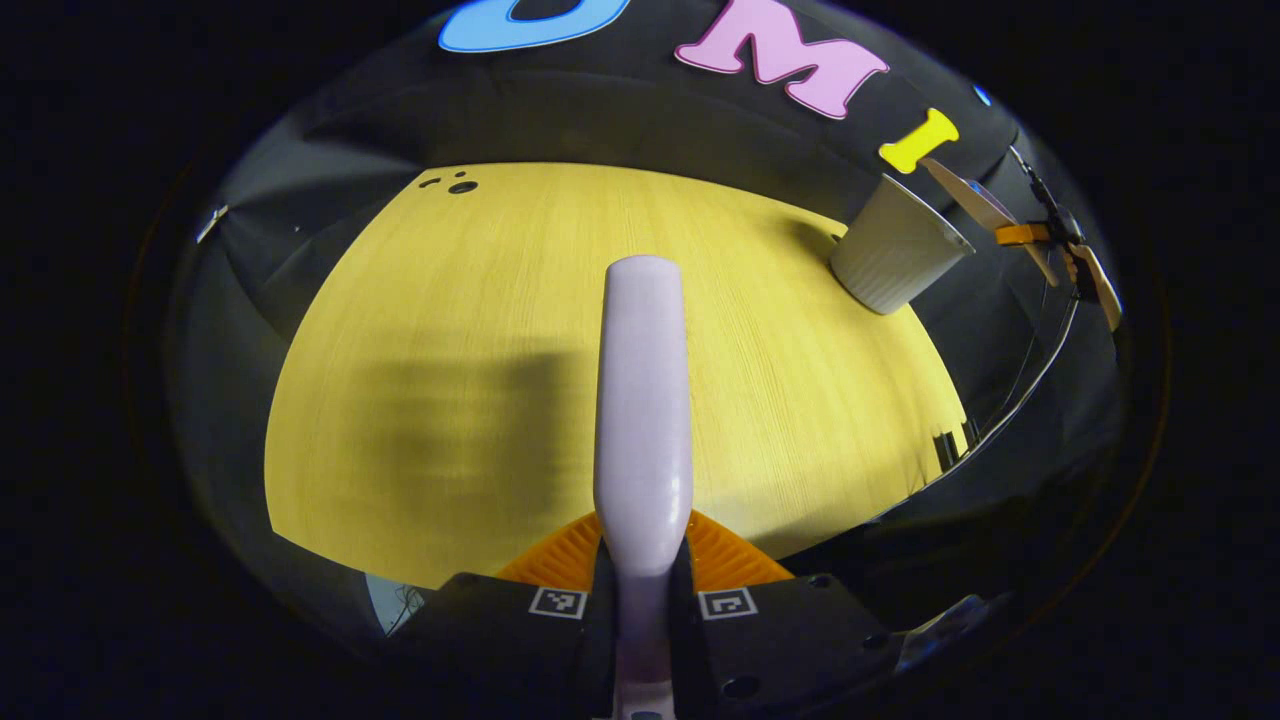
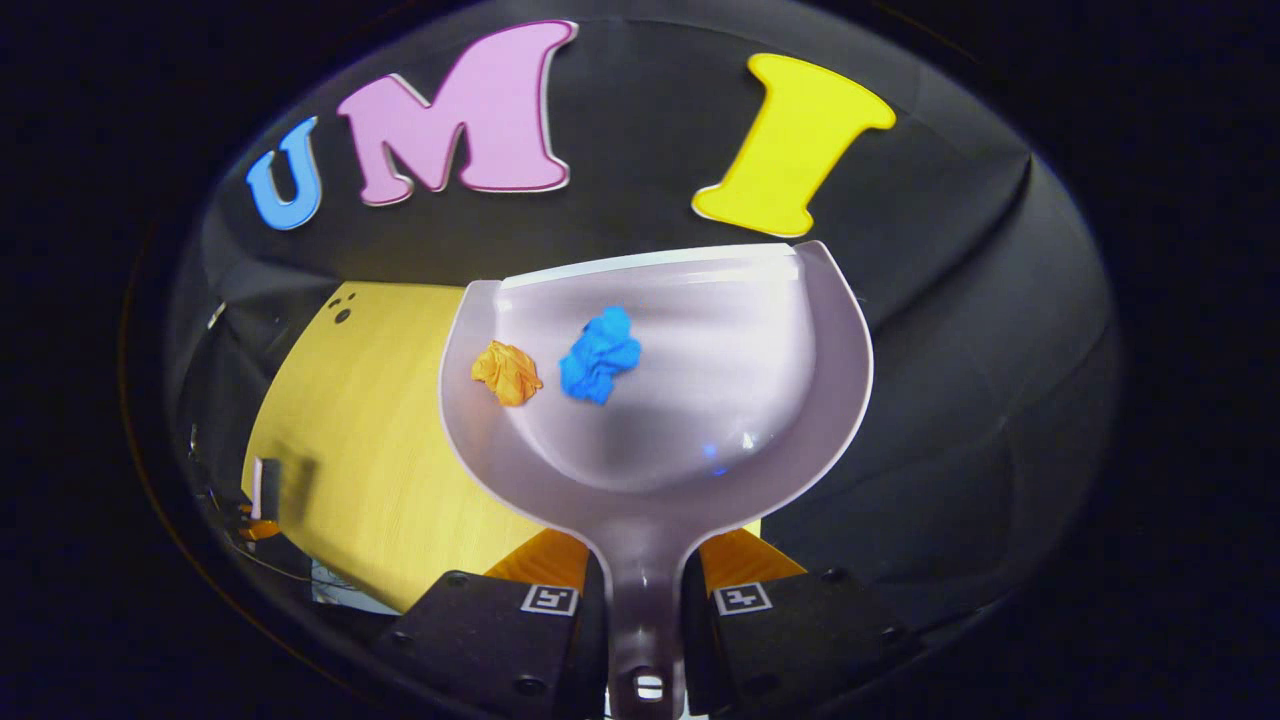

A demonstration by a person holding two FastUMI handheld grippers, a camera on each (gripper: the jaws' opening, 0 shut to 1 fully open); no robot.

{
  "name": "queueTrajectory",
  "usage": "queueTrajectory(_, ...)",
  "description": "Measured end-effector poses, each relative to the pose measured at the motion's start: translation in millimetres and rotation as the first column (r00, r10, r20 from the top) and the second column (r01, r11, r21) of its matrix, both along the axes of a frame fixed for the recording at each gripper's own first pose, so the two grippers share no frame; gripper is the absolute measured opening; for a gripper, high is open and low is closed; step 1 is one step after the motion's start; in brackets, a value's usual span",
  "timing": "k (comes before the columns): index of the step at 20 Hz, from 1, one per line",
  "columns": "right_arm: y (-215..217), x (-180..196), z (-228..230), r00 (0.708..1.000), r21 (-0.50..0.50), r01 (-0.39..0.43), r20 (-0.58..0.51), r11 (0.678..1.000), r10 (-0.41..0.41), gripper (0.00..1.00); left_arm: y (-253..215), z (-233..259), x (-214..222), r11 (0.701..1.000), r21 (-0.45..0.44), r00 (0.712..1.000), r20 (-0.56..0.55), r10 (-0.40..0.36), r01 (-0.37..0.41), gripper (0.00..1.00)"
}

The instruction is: Pick up the small broom and dustpan from the desktop, sweep the trash into the dustpan with the broom, and then empty the trash into the garbage bin.

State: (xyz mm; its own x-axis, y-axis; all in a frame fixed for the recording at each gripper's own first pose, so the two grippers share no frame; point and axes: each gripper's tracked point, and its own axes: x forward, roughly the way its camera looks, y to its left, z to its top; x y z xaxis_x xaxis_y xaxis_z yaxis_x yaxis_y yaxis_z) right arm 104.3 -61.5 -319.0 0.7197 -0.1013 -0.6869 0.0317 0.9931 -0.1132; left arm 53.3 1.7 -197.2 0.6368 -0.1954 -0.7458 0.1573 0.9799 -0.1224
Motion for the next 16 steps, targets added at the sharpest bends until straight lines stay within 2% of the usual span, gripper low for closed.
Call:
queueTrajectory(2, -2.7, -1.7, -2.9, 0.999, -0.022, 0.046, 0.003, 0.999, -0.046, 0.34, 2.6, 1.6, 4.2, 1.0, -0.016, 1.0, -0.005, 0.022, -0.022, 0.26)
queueTrajectory(4, -7.8, -2.6, 0.8, 0.997, -0.117, 0.079, 0.013, 0.99, -0.078, 0.35, 4.3, 2.0, 10.8, 0.998, -0.036, 0.999, -0.009, 0.048, -0.048, 0.26)
queueTrajectory(7, -12.6, -4.6, -5.7, 0.995, -0.268, 0.098, 0.029, 0.958, -0.093, 0.35, 20.6, -1.0, 22.0, 0.993, 0.003, 0.993, -0.004, 0.117, -0.117, 0.27)
queueTrajectory(11, -23.8, -6.2, -13.5, 0.997, -0.448, 0.076, 0.025, 0.891, -0.073, 0.35, 17.3, 8.6, 29.3, 0.982, -0.07, 0.984, 0.007, 0.178, -0.177, 0.27)
queueTrajectory(16, -39.3, -8.9, -3.5, 1.0, -0.649, -0.009, -0.024, 0.761, -0.008, 0.34, 25.0, 14.9, 38.1, 0.987, -0.006, 0.987, 0.003, 0.158, -0.158, 0.26)
